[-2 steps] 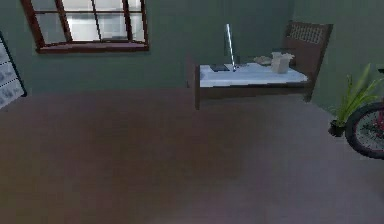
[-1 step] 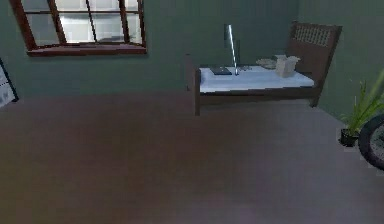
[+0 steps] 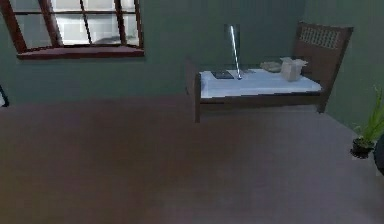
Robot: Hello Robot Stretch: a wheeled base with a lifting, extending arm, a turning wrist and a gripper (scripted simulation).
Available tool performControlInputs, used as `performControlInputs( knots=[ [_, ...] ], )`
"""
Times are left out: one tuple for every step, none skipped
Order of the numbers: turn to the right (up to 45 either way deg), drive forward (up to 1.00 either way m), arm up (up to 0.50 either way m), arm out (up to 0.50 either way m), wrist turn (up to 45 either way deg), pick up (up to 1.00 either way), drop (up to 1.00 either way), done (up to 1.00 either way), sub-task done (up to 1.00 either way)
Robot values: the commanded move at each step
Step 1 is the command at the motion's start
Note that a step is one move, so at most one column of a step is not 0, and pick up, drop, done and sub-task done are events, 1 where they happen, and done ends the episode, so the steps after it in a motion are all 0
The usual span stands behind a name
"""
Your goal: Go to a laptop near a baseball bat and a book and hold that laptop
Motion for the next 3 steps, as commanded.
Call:
performControlInputs(
  knots=[
    [9.0,0.00,0.00,0.00,0.0,0.00,0.00,0.00,0.00],
    [0.0,1.00,0.00,0.00,0.0,0.00,0.00,0.00,0.00],
    [0.0,0.85,0.00,0.00,0.0,0.00,0.00,0.00,0.00]
  ],
)
